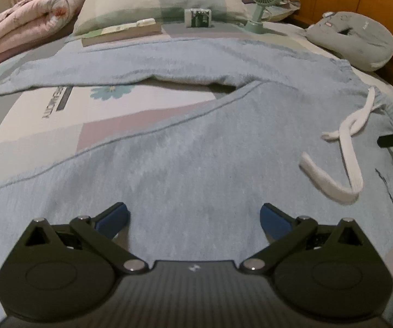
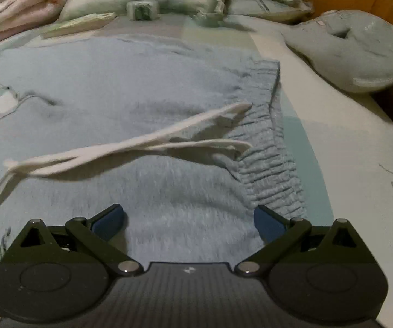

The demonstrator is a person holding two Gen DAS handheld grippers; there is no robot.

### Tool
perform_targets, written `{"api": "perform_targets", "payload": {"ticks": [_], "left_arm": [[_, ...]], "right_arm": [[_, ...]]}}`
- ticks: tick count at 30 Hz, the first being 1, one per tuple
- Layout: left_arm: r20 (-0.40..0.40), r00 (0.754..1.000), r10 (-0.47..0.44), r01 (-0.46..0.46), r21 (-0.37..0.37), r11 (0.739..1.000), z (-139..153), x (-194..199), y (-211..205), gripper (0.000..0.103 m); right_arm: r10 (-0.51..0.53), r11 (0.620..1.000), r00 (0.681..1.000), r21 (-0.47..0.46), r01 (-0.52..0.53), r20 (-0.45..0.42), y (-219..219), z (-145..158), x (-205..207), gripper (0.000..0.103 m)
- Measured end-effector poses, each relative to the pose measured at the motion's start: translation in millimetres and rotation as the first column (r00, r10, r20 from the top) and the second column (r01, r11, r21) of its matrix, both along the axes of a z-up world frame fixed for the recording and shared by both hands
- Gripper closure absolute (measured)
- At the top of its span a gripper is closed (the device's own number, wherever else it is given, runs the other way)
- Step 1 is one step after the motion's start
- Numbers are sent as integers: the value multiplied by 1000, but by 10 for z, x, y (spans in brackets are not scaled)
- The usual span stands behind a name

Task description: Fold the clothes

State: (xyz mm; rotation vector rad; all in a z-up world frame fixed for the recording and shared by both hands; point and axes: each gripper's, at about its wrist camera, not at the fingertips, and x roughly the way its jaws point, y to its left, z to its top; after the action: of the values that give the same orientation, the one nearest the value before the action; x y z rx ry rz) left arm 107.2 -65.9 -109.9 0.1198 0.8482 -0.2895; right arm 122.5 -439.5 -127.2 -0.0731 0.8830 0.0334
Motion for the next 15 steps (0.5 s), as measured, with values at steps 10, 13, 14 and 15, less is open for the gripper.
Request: {"api": "perform_targets", "payload": {"ticks": [10,13,14,15], "left_arm": [[86,990,-108,108,8,994,277,56,16,1],[93,988,-127,127,6,992,255,154,-2,1],[66,989,-131,132,-11,991,200,179,23,1],[37,990,-136,137,-31,990,141,202,51,1]], "right_arm": [[-69,998,996,0,69,58,386,592,91,0],[-39,999,997,2,39,68,706,756,410,0],[-31,999,997,-4,32,66,825,772,539,0],[-24,1000,998,-10,25,63,944,787,668,0]]}}
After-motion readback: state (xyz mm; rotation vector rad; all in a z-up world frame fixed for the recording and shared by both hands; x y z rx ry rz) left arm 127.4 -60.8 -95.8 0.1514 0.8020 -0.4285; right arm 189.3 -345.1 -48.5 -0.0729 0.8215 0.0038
